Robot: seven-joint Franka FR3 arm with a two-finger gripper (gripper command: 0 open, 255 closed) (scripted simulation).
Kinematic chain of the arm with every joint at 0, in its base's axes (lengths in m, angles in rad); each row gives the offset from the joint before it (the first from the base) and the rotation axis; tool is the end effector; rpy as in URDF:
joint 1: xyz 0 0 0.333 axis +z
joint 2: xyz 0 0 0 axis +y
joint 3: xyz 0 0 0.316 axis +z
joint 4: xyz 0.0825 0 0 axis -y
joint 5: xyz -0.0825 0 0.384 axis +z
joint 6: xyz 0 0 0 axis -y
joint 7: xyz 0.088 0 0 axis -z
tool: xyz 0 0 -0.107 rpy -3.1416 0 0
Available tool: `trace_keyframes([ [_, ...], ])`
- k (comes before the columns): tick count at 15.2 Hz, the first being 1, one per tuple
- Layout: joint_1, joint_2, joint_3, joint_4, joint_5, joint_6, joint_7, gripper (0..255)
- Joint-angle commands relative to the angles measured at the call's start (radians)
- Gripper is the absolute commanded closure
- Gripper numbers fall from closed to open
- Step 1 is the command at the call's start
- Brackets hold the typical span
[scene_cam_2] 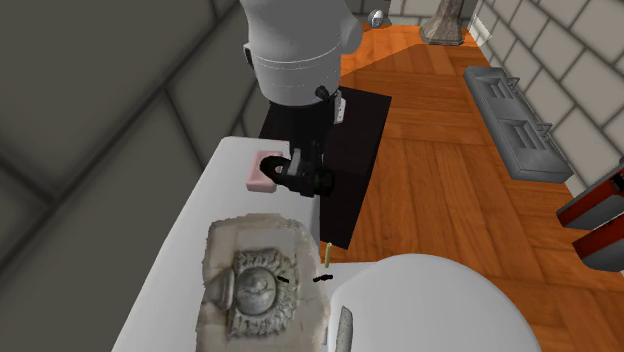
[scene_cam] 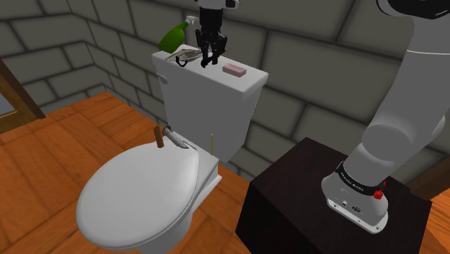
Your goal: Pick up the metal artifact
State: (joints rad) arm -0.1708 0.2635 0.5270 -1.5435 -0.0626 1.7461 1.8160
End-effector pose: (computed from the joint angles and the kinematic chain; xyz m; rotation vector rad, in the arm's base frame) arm 0.6036 0.1828 0.5144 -2.3301 2.0884 0.1154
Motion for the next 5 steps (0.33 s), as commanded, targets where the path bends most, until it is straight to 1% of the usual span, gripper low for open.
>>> trace_keyframes([
  [1,0.000,-0.004,0.001,0.020,0.002,-0.025,0.000,255],
  [3,0.003,-0.003,0.002,0.050,0.002,-0.052,0.001,255],
  [5,0.003,-0.002,0.002,0.052,0.001,-0.054,0.001,255],
])
